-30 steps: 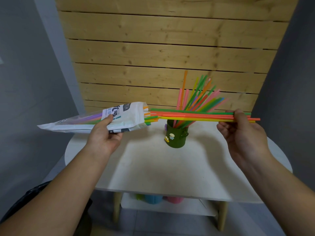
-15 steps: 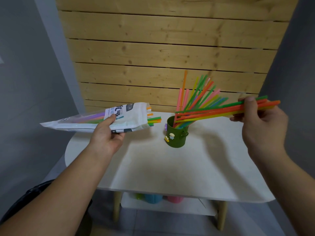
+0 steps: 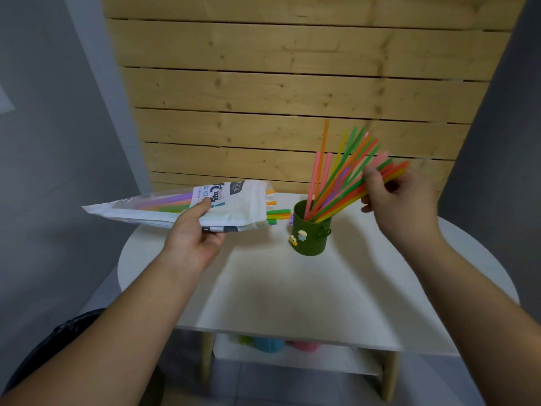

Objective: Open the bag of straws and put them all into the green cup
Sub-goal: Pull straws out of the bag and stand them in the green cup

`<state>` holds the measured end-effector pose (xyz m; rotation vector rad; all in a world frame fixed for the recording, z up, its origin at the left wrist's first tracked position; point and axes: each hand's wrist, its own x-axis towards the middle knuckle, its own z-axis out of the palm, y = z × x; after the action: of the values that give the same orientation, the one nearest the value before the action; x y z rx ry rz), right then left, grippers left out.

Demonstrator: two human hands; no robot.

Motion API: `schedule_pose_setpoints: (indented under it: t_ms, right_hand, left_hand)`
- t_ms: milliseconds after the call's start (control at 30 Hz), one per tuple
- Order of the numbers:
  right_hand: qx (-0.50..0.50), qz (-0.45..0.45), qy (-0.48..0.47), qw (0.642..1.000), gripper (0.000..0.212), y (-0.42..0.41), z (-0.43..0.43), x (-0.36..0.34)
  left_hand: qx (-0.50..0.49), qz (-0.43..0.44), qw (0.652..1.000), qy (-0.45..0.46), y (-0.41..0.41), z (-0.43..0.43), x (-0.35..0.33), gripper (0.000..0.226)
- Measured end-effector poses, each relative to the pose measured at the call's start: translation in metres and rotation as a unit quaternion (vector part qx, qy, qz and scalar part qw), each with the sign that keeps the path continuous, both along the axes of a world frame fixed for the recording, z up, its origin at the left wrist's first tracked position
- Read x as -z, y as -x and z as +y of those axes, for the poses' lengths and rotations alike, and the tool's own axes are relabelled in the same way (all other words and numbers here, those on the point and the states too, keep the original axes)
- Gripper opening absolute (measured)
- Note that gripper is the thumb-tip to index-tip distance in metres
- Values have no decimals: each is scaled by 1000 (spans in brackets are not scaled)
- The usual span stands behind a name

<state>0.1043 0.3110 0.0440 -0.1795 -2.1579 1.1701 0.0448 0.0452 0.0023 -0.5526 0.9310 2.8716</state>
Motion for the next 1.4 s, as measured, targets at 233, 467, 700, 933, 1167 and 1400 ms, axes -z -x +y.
schedule_pose_setpoints:
  t_ms: [233,467,700,933,1167,1400]
  right_hand:
    - [-28,-18,28,999,16,16,-9,6]
    - [-17,-32,135,990,9,22,7,8]
    - [-51,-54,197,978,10,22,12,12]
    - [-21,-161,207,965,64,2,-2,18]
    - [-201,-263,313,890,29,-22,-39,24]
    - [-219,-154,326,907,24,-17,-67,27]
  left_hand:
    - [10,4,1000,9,3,-5,3,11]
    - [19,12,1000,16,2,-3,2,12]
    - [24,15,999,21,0,-2,3,16]
    - [23,15,999,22,-1,-2,1,20]
    - [36,32,998,26,-6,3,-3,16]
    - [53,44,996,58,-12,11,-4,12]
